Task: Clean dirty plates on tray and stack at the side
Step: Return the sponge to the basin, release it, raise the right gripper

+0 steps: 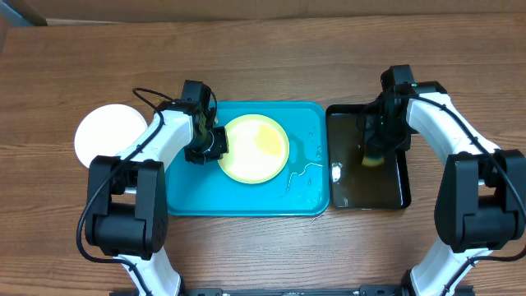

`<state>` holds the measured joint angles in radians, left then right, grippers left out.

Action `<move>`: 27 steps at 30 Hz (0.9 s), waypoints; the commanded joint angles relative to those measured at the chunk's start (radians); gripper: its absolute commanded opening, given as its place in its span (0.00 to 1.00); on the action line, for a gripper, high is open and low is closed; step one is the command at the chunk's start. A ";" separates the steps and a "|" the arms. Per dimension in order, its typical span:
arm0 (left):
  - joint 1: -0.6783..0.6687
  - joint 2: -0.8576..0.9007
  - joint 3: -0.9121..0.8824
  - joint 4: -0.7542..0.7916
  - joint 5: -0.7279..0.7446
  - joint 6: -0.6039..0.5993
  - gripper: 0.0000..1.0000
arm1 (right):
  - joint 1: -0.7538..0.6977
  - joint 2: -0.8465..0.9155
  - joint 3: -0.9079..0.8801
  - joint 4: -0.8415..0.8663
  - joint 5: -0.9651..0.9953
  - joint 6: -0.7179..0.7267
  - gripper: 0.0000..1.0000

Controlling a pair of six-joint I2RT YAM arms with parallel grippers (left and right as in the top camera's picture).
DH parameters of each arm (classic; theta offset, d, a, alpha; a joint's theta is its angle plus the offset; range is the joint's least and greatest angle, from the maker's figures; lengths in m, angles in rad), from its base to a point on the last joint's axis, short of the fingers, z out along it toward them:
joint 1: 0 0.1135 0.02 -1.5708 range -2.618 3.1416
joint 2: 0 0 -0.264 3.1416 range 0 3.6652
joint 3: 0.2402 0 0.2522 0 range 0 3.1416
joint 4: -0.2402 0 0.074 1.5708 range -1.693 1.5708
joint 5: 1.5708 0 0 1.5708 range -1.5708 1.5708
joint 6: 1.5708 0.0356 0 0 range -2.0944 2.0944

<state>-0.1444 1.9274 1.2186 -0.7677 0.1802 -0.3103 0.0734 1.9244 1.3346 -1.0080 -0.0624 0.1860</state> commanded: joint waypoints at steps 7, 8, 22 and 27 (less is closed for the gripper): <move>-0.008 0.029 -0.021 0.014 -0.023 0.019 0.26 | -0.038 -0.013 0.209 -0.166 0.016 -0.002 0.70; -0.008 0.029 -0.021 0.016 -0.023 0.019 0.26 | -0.051 -0.013 0.243 -0.183 0.016 0.001 0.75; -0.008 0.021 0.010 -0.002 -0.081 0.026 0.04 | -0.187 -0.013 0.327 -0.223 0.017 0.057 1.00; -0.022 -0.034 0.051 -0.059 -0.122 0.026 0.04 | -0.187 -0.013 0.326 -0.210 0.017 0.057 1.00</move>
<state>-0.1501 1.9282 1.2453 -0.8097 0.1375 -0.3000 -0.1173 1.9240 1.6524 -1.2274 -0.0479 0.2356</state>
